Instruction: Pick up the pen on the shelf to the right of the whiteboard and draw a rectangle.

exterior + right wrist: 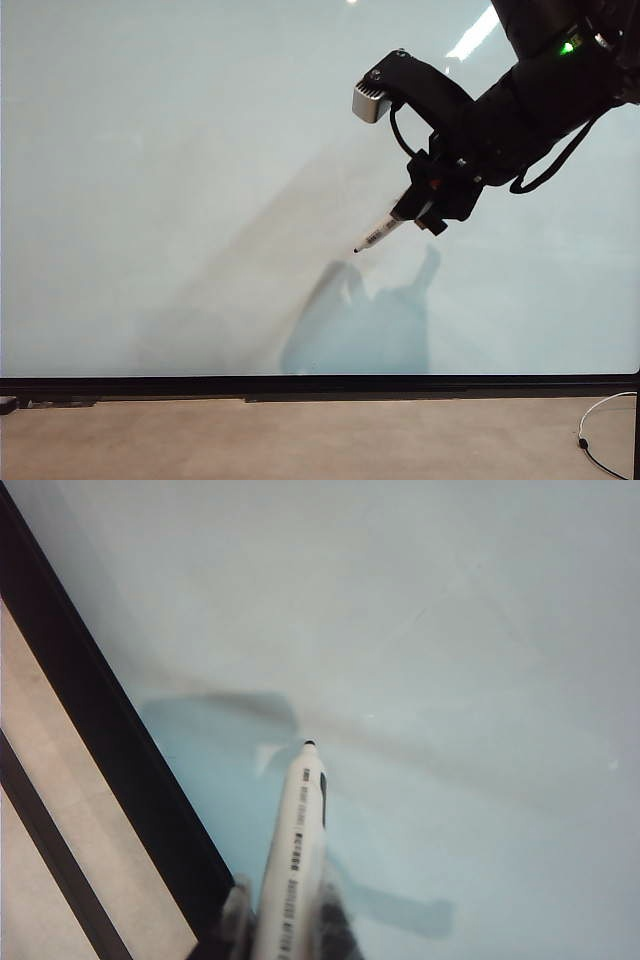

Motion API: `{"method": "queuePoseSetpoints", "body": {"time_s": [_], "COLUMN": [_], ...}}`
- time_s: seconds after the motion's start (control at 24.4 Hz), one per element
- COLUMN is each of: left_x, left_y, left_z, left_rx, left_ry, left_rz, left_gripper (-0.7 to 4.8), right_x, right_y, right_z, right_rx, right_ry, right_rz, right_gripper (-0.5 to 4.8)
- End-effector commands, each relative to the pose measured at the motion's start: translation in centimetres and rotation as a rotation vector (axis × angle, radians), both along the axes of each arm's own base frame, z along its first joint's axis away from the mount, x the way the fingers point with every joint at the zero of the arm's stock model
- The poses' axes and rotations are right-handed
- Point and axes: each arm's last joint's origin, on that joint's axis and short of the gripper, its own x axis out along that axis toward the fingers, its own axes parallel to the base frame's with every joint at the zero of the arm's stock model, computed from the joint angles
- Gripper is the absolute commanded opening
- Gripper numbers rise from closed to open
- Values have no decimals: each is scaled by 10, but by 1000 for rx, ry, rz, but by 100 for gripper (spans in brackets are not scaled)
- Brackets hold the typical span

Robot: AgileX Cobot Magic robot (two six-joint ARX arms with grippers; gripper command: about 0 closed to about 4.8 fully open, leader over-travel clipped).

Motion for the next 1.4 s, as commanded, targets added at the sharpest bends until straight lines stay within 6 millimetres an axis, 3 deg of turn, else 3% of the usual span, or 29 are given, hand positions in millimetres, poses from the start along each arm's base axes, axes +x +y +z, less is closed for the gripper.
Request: {"method": "queuePoseSetpoints", "body": {"time_s": [0.04,0.78,1.4], "left_x": [0,0,0], "left_y": [0,0,0], "left_z": [1,2,2], "left_rx": [4,4,4], "left_ry": [-8,-8,-8], "left_rz": [-4,-4,-4], "left_gripper": [-4,-5,-4], "right_x": [-2,1,1], "right_y": [-1,-5,-7], "right_z": [12,31,34], "right_rx": [36,75,78], "right_ry": [-42,-117,-130], "right_rz": [3,-21,-26], "right_gripper": [-3,-3,-4]}}
